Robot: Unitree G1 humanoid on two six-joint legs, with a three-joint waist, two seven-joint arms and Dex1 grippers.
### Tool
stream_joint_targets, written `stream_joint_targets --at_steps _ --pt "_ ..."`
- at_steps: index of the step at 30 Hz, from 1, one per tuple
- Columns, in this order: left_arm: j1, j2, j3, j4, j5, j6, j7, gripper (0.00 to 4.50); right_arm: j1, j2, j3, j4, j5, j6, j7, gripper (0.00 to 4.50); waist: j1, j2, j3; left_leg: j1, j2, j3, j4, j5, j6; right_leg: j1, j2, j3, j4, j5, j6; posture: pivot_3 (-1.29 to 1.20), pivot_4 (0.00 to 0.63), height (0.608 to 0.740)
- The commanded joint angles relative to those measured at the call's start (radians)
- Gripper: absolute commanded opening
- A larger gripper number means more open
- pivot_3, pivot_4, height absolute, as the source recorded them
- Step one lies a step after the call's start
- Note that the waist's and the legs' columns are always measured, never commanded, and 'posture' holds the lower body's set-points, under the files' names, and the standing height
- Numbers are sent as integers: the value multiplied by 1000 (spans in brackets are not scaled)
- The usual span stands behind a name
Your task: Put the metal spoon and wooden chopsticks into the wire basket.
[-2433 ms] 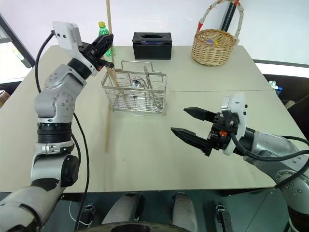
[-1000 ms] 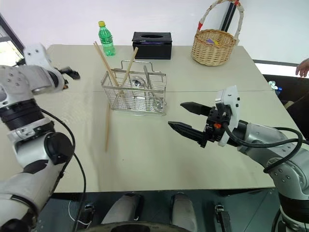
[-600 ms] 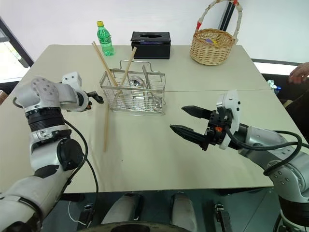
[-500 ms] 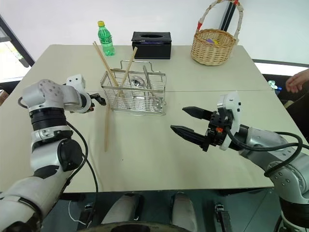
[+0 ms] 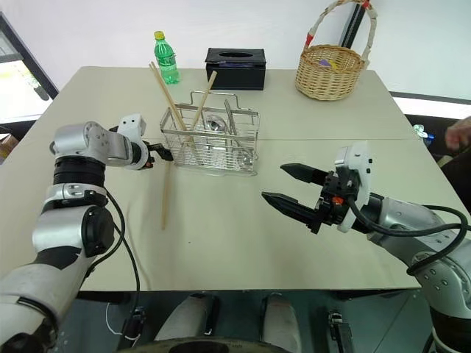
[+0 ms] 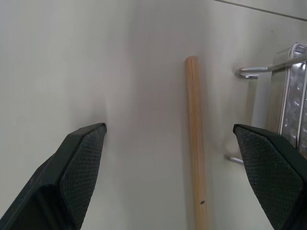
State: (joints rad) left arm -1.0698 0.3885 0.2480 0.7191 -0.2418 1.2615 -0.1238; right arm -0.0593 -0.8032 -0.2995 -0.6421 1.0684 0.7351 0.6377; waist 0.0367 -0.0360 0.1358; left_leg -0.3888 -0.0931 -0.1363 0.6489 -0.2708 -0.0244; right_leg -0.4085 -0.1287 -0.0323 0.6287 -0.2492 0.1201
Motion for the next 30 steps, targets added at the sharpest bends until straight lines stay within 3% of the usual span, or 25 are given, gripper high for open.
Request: stream_joint_targets --at_steps 1,11,14,20,21,30 --pt "-28 16 -11 41 13 -29 -17 4475 -7 -4 -30 -27 14 -11 -6 4144 2 0 0 0 0 0 0 0 0 0 0 0 0 0 0 0 150 661" --pt "-51 31 -30 228 46 -138 -37 4475 -32 1 -14 -19 13 -11 -21 4144 2 6 -4 3 0 0 0 0 0 2 0 0 0 0 0 0 150 661" --pt "-68 38 -34 261 54 -156 -38 3602 -41 5 -9 -18 13 -10 -27 4144 2 6 -4 4 1 1 -1 0 0 3 0 0 0 0 0 0 150 661" --pt "-89 51 -34 293 69 -166 -35 395 -51 13 -1 -17 14 -12 -38 4144 4 5 -3 3 0 1 0 0 0 2 0 0 0 0 0 0 150 661" --pt "-90 52 -34 294 69 -164 -35 19 -53 13 0 -16 14 -12 -39 4144 5 5 -3 3 0 1 -1 0 0 2 0 0 0 0 0 0 150 661" --pt "-124 115 -58 243 82 -85 -49 19 -84 19 18 -1 11 -5 -53 4144 -1 5 -3 2 -1 1 -1 0 1 1 0 0 0 0 0 0 150 661"
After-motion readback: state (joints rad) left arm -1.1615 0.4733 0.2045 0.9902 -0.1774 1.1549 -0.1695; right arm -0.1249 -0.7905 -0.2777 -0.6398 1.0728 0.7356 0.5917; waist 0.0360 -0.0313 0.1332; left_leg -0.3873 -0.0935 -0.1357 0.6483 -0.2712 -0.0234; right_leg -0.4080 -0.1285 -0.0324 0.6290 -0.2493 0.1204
